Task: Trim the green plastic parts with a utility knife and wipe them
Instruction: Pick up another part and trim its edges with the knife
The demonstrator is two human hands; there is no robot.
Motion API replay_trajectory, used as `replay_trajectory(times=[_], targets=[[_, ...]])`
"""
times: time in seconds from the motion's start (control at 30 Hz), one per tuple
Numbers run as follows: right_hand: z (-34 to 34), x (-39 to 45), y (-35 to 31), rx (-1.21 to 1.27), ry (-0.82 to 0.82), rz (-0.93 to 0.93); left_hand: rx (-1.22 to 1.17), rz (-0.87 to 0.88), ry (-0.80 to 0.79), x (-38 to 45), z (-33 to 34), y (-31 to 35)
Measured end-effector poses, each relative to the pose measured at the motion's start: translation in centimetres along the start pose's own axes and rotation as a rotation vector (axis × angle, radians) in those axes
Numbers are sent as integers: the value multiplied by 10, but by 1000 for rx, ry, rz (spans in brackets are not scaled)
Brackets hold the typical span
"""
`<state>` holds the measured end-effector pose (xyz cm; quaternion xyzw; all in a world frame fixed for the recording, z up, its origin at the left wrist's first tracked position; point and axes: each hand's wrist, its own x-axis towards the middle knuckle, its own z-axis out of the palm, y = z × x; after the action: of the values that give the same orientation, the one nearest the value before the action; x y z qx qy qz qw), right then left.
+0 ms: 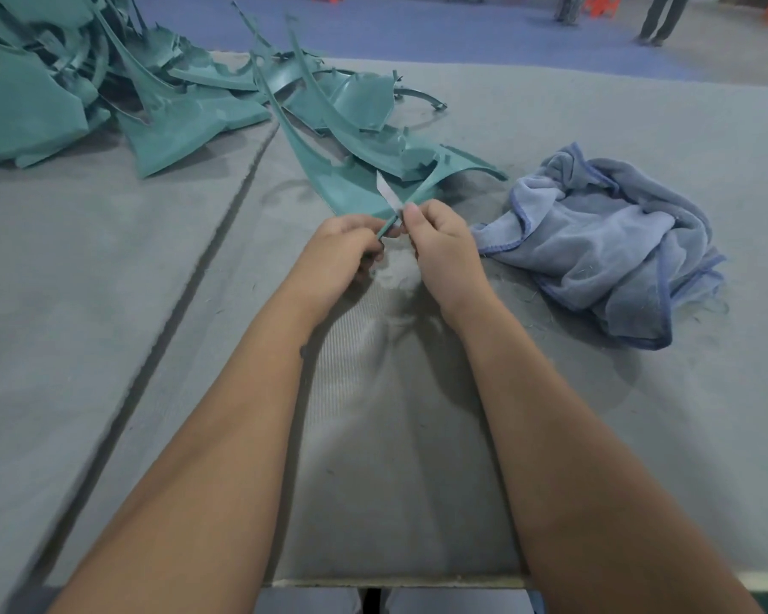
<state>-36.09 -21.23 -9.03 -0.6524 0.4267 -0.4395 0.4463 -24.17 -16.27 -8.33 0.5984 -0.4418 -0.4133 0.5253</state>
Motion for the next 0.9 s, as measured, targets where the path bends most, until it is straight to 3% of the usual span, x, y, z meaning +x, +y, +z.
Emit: replay_trajectory(times=[0.17,0.33,0.43,0.53,0.7,0.9], targets=[[-3,-1,-2,92,-27,21,3,72,-169,-3,-5,-2],[-3,-4,-5,176,-155,77,-31,49,-102,2,-6,-3],[-2,-6,-8,157,-233,90,-244,40,-171,0,-7,-2],[-2,-10,-12,128,-293,79,-270,103,-258,-1,-5,-3],[-7,-11,-15,143,-318,94,-395,100,-340,-3,-4,-4],[-9,-8,-9,175,-324,112,-428,71,-302,1,-5,-8]])
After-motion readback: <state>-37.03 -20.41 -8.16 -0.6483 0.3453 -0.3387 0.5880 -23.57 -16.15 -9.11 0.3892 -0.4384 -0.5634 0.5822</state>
